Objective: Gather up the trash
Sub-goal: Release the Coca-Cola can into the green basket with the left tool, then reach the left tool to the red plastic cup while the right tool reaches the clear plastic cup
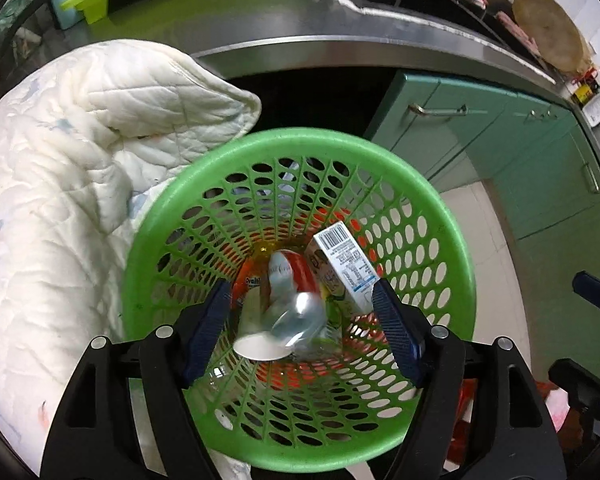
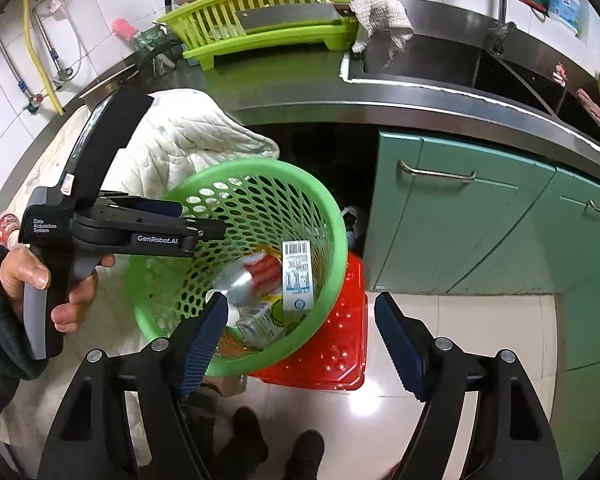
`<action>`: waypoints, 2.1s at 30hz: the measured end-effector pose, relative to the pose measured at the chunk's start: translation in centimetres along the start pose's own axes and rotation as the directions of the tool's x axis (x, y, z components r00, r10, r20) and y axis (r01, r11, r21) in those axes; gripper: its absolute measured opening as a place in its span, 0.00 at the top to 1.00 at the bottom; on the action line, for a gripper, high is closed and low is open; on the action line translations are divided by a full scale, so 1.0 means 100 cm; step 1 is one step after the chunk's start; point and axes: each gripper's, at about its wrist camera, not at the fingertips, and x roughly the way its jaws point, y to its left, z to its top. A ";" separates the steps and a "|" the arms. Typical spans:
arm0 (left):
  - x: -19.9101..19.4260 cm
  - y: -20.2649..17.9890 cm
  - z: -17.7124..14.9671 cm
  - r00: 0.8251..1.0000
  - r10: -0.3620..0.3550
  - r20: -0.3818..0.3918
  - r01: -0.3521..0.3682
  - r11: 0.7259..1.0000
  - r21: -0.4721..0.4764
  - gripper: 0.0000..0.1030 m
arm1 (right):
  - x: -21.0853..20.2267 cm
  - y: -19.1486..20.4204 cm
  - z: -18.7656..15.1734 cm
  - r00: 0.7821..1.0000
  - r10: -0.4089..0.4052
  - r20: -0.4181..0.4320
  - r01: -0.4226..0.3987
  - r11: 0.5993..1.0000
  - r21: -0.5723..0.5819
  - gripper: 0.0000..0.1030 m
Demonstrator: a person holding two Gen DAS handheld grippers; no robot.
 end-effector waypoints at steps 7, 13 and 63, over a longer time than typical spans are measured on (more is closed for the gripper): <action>-0.059 0.028 -0.017 0.995 0.025 0.095 -0.018 0.997 -0.076 0.30 | -0.013 0.026 0.016 0.998 0.042 0.042 -0.039 0.997 -0.064 0.29; -0.118 0.075 -0.046 0.978 0.120 0.168 -0.089 0.979 -0.182 0.30 | -0.017 0.067 0.033 0.993 0.102 0.067 -0.090 0.984 -0.156 0.29; -0.271 0.352 -0.296 0.863 0.499 0.079 -0.197 0.476 -0.857 0.19 | 0.191 0.563 0.157 0.861 0.438 -0.259 -0.488 0.566 -0.665 0.30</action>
